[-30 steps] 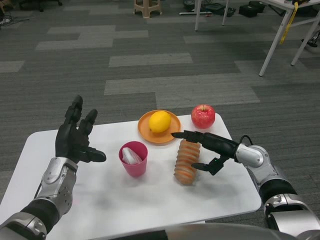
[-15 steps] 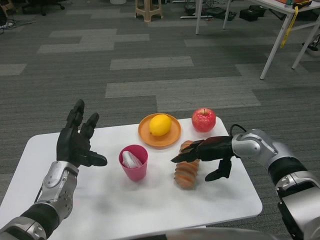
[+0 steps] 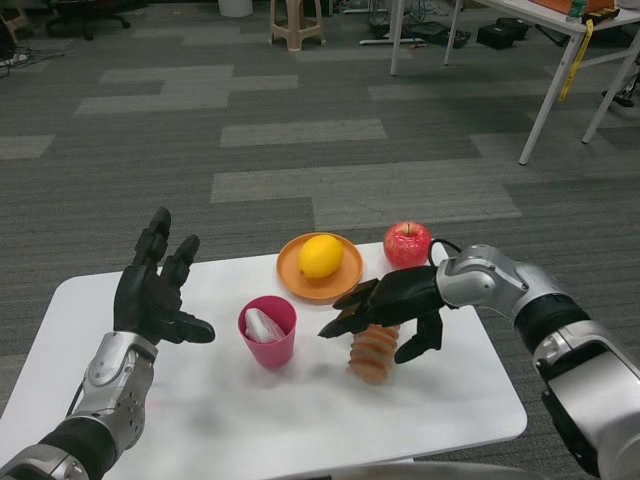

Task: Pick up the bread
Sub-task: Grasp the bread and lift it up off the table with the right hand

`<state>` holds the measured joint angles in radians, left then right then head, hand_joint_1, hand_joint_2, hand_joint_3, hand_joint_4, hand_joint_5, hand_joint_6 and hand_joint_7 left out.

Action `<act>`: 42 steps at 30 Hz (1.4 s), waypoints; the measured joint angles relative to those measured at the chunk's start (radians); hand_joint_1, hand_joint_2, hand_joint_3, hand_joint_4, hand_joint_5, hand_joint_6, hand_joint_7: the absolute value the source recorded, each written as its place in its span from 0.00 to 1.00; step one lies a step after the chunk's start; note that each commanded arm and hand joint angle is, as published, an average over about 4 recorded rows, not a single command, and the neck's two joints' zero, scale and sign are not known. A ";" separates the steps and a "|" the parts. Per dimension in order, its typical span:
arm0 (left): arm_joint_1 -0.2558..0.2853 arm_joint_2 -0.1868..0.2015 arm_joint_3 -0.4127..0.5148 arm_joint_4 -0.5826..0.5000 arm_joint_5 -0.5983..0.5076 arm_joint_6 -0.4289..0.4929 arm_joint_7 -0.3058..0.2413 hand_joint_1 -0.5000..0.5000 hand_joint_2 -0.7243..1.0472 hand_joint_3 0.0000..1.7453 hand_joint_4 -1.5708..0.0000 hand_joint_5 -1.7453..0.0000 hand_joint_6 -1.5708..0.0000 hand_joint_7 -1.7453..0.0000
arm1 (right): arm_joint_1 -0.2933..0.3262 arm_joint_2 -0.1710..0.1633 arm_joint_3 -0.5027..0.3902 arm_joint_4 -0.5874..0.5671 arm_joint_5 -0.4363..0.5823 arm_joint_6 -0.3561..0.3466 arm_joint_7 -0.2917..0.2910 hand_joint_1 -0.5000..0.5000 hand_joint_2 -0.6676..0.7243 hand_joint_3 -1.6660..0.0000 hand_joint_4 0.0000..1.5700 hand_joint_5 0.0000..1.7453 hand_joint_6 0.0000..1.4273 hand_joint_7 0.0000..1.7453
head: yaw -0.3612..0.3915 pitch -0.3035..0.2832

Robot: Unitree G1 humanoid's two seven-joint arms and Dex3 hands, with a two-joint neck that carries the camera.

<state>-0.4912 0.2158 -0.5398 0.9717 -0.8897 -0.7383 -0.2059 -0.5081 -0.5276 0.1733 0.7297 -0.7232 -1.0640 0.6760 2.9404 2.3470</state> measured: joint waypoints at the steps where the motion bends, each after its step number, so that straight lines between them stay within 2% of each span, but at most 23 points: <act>1: 0.000 0.000 -0.001 0.000 0.000 0.000 0.000 1.00 0.15 0.05 1.00 0.76 1.00 1.00 | -0.012 0.008 0.002 0.016 -0.001 -0.003 0.000 0.12 0.14 0.43 0.00 0.00 0.00 0.00 | 0.001 0.001; 5: 0.000 0.001 -0.002 0.000 0.000 0.000 0.000 1.00 0.15 0.05 1.00 0.76 1.00 1.00 | -0.056 0.030 0.010 0.094 -0.021 -0.006 -0.001 0.12 0.16 0.40 0.00 0.00 0.00 0.00 | 0.005 0.007; 9: 0.000 0.002 -0.003 0.000 0.000 -0.001 -0.001 1.00 0.15 0.05 1.00 0.76 1.00 1.00 | -0.076 0.033 0.015 0.175 -0.059 0.019 -0.001 0.12 0.20 0.36 0.00 0.00 0.00 0.00 | 0.007 0.013; 13: 0.000 0.002 -0.003 0.000 0.000 -0.001 -0.001 1.00 0.15 0.05 1.00 0.76 1.00 1.00 | -0.078 0.033 0.017 0.216 -0.084 0.039 -0.002 0.12 0.35 0.21 0.00 0.00 0.00 0.00 | 0.014 0.021; 15: 0.000 0.002 -0.003 0.000 0.000 -0.001 -0.001 1.00 0.15 0.05 1.00 0.76 1.00 1.00 | -0.078 0.033 0.016 0.225 -0.097 0.050 -0.002 0.12 0.40 0.18 0.00 0.00 0.00 0.00 | 0.016 0.022; 18: 0.000 0.002 -0.003 0.000 -0.001 -0.001 -0.001 1.00 0.15 0.05 1.00 0.76 1.00 1.00 | -0.078 0.032 0.015 0.233 -0.111 0.062 -0.003 0.12 0.44 0.14 0.00 0.00 0.00 0.00 | 0.015 0.021; 22: 0.000 0.002 -0.003 0.000 -0.001 -0.001 -0.001 1.00 0.15 0.05 1.00 0.76 1.00 1.00 | -0.078 0.029 0.011 0.235 -0.125 0.082 -0.004 0.12 0.60 0.10 0.00 0.00 0.00 0.00 | 0.013 0.021; 27: 0.000 0.002 -0.003 -0.001 -0.001 -0.002 -0.001 1.00 0.15 0.05 1.00 0.76 1.00 1.00 | -0.067 0.031 -0.023 0.236 -0.148 0.112 -0.008 0.10 0.69 0.05 0.00 0.00 0.00 0.00 | 0.021 0.022; 30: 0.000 0.002 -0.003 0.000 -0.001 -0.002 -0.001 1.00 0.15 0.05 1.00 0.76 1.00 1.00 | -0.046 0.045 -0.084 0.240 -0.172 0.130 -0.019 0.09 0.73 0.05 0.00 0.04 0.00 0.00 | 0.027 0.023; 37: 0.000 0.000 -0.002 -0.001 -0.002 -0.003 -0.001 1.00 0.15 0.05 1.00 0.76 1.00 1.00 | 0.016 0.089 -0.209 0.248 -0.195 0.151 -0.054 0.09 0.73 0.05 0.00 0.08 0.00 0.00 | 0.030 0.023; 42: 0.001 0.000 -0.002 -0.001 -0.003 -0.003 -0.001 1.00 0.15 0.05 1.00 0.76 1.00 1.00 | 0.050 0.122 -0.305 0.249 -0.201 0.153 -0.064 0.09 0.68 0.05 0.00 0.11 0.00 0.00 | 0.030 0.023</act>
<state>-0.4906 0.2155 -0.5419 0.9710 -0.8926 -0.7417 -0.2067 -0.4577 -0.4061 -0.1317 0.9786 -0.9244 -0.9111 0.6119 2.9700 2.3701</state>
